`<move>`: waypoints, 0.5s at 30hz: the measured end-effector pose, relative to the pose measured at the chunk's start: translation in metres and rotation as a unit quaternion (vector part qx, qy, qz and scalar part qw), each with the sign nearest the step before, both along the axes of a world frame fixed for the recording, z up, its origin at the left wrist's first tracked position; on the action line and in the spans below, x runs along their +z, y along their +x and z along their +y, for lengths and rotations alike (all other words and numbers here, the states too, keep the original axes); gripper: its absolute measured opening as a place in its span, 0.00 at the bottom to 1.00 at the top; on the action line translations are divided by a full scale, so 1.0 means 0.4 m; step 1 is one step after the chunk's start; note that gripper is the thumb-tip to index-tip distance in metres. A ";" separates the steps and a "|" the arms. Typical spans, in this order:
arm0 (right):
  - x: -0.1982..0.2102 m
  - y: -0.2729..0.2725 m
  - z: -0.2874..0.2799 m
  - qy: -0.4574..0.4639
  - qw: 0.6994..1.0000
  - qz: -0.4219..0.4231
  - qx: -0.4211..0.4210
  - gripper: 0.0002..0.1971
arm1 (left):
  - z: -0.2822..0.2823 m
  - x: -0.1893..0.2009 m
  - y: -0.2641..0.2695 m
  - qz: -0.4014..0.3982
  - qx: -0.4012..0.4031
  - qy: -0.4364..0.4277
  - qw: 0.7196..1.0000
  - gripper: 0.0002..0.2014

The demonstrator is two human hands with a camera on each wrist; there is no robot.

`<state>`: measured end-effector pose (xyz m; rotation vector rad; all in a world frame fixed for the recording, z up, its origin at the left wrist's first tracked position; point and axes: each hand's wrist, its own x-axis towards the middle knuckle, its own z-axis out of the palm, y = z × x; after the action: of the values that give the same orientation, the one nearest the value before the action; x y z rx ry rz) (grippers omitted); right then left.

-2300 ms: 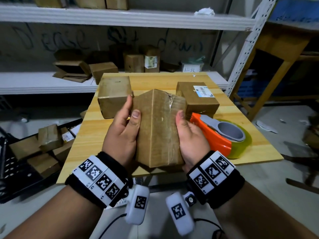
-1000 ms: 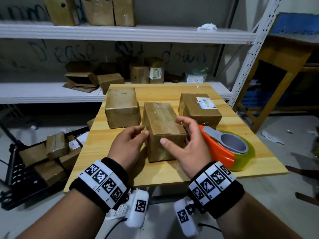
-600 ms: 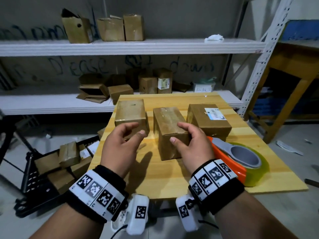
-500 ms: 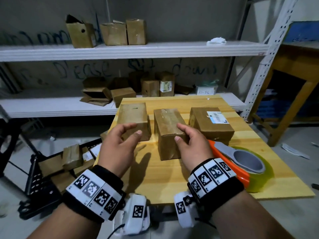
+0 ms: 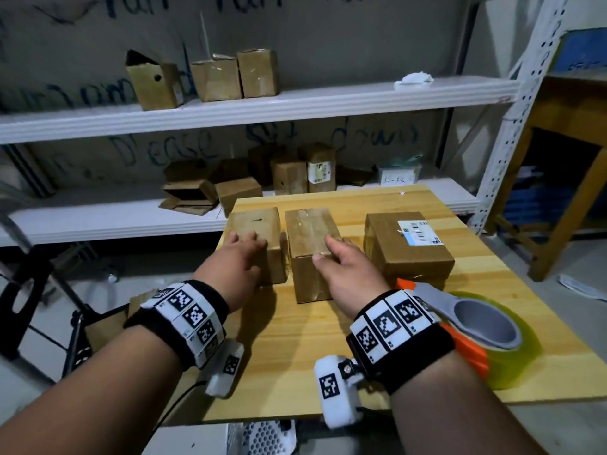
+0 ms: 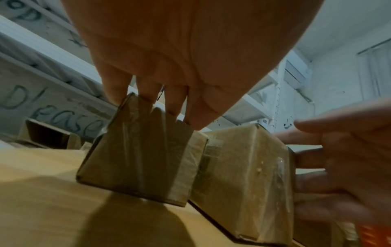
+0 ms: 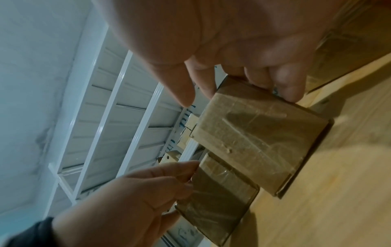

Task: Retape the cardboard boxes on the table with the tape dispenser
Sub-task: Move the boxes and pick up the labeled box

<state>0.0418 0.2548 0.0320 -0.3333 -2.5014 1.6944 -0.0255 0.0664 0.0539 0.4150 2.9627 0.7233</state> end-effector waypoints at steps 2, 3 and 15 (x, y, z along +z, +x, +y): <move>0.007 -0.004 -0.009 -0.013 1.000 -0.004 0.002 0.30 | -0.015 -0.003 0.006 0.018 0.002 -0.006 1.000 0.29; 0.011 -0.006 -0.014 -0.019 1.000 -0.006 0.002 0.30 | -0.024 -0.004 0.009 0.021 0.004 -0.005 1.000 0.28; -0.003 -0.058 -0.056 -0.099 0.995 0.001 -0.013 0.32 | -0.045 0.006 0.013 0.020 -0.001 -0.016 1.000 0.30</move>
<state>0.0187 0.2322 0.0308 -0.3769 -2.3201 1.9366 -0.0205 0.0484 0.0563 0.4359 3.0067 0.6750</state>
